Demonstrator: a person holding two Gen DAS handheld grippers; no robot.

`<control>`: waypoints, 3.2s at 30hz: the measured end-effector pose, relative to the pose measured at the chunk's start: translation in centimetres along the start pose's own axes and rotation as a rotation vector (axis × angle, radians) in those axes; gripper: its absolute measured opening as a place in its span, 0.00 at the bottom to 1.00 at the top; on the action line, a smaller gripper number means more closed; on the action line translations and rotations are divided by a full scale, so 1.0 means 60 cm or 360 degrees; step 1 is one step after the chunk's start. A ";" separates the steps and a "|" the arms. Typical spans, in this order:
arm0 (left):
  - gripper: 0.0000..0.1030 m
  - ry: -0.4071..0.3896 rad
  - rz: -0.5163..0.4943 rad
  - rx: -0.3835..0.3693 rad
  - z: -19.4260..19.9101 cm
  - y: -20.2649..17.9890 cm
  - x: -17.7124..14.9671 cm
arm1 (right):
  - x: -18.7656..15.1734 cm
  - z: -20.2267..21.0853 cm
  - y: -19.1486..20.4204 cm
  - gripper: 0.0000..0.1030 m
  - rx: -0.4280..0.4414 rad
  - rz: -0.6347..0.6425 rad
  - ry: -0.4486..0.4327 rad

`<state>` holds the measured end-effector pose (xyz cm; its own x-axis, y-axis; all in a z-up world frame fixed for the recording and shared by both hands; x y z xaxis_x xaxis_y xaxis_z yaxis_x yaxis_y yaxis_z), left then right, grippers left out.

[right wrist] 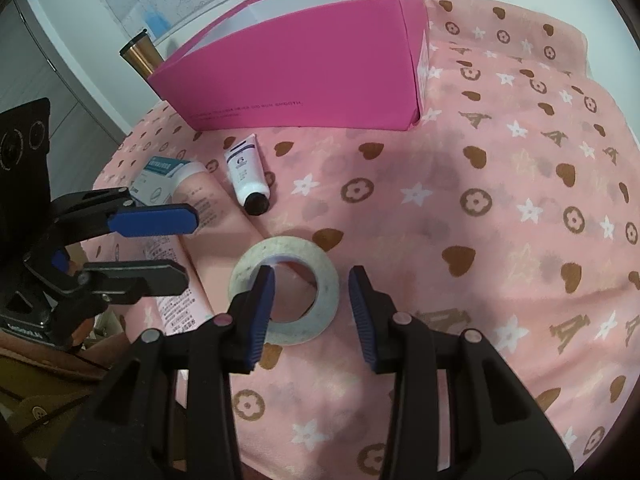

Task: Organize rigid objects
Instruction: 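Move the right tool to the white tape roll and grasp its rim, then carry the white tape roll into the pink box and open the right tool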

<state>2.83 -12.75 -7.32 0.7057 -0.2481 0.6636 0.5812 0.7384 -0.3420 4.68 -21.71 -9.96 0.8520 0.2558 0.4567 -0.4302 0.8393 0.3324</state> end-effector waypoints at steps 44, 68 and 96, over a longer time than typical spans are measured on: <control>0.34 -0.0054 0.0052 -0.0036 0.010 0.004 0.037 | 0.052 0.051 0.020 0.16 -0.0030 0.0017 -0.0235; 0.34 -0.0253 -0.0005 0.0076 0.056 0.035 0.140 | 0.168 0.098 0.042 0.16 -0.0098 0.0171 -0.0413; 0.34 -0.0265 0.0029 0.0151 0.025 0.105 0.250 | 0.290 0.080 0.016 0.16 -0.0227 0.0206 -0.0424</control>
<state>16.49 -10.87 1.47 0.6342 -0.1331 0.7616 0.5229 0.7994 -0.2958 17.63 -18.75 2.27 0.6770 0.2460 0.6936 -0.4675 0.8717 0.1471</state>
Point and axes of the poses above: each gripper's, at about its wrist camera, not at the fingertips, and z roughly against the way its jaws point, y to its left, x to its top, the point moved 5 cm from there along -z, roughly the way its jaws point, and after that the axes turned 3 degrees about -x, right-handed, at the moved point
